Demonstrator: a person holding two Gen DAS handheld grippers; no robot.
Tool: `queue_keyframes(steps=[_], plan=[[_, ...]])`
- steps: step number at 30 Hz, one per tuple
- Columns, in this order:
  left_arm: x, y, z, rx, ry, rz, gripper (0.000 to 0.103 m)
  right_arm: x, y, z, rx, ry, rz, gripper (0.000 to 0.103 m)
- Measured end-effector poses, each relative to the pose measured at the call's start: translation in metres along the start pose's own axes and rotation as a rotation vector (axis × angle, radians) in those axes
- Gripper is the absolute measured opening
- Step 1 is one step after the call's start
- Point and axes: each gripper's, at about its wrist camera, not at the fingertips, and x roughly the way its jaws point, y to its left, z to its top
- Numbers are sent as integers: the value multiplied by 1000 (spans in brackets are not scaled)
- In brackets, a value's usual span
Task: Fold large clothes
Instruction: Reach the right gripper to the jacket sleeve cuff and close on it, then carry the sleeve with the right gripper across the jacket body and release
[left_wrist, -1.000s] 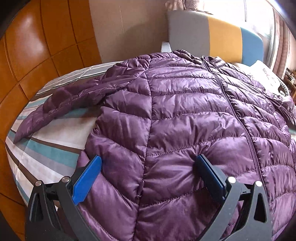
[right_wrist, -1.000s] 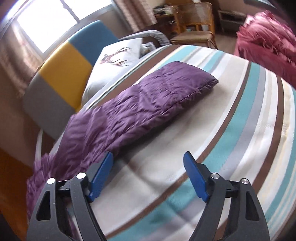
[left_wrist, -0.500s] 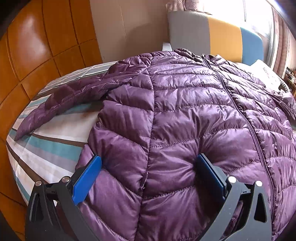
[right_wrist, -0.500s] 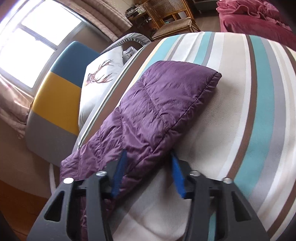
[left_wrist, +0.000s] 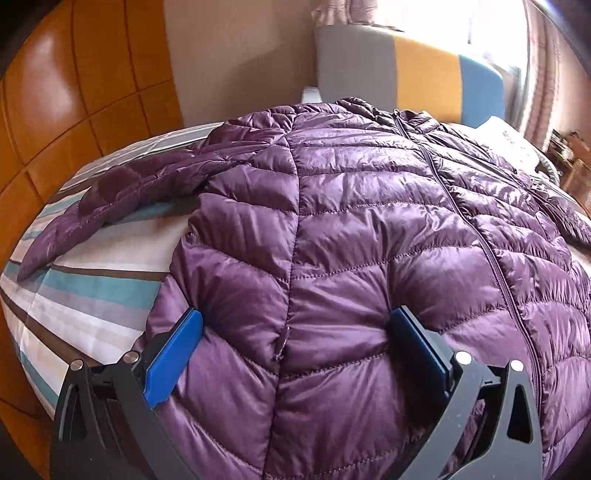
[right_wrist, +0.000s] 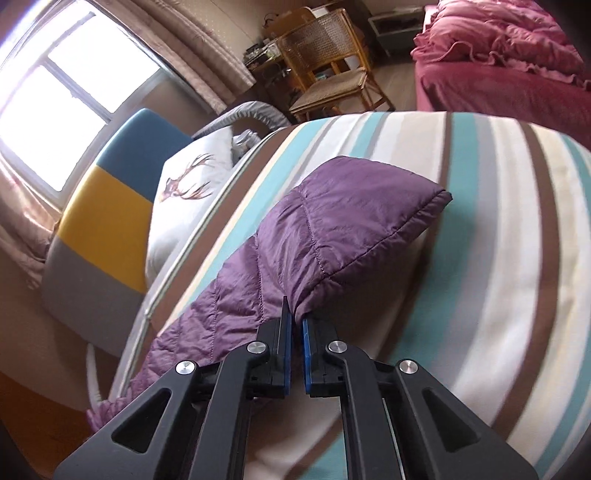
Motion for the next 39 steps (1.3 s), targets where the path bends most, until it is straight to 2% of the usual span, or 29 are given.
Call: queue_keyframes(steps=[3, 7, 11, 17, 24, 26, 34, 39], plan=[[2, 3, 4, -3, 17, -16, 101, -3, -6, -2, -18, 3, -36, 5], [7, 15, 17, -30, 23, 7, 101, -13, 24, -4, -141, -58, -65, 5], [14, 16, 26, -36, 25, 31, 101, -34, 70, -14, -329, -127, -45, 5], [21, 16, 20, -65, 29, -7, 101, -56, 135, -50, -546, -159, 31, 5], [19, 19, 16, -69, 17, -24, 101, -72, 221, -157, -921, -154, 134, 5], [18, 19, 15, -70, 16, -28, 101, -73, 244, -198, -1041, -128, 163, 5], [17, 21, 15, -75, 13, -41, 101, -85, 285, -318, -1378, -64, 279, 5], [17, 22, 15, -76, 12, -44, 101, -100, 293, -366, -1519, -43, 371, 5]])
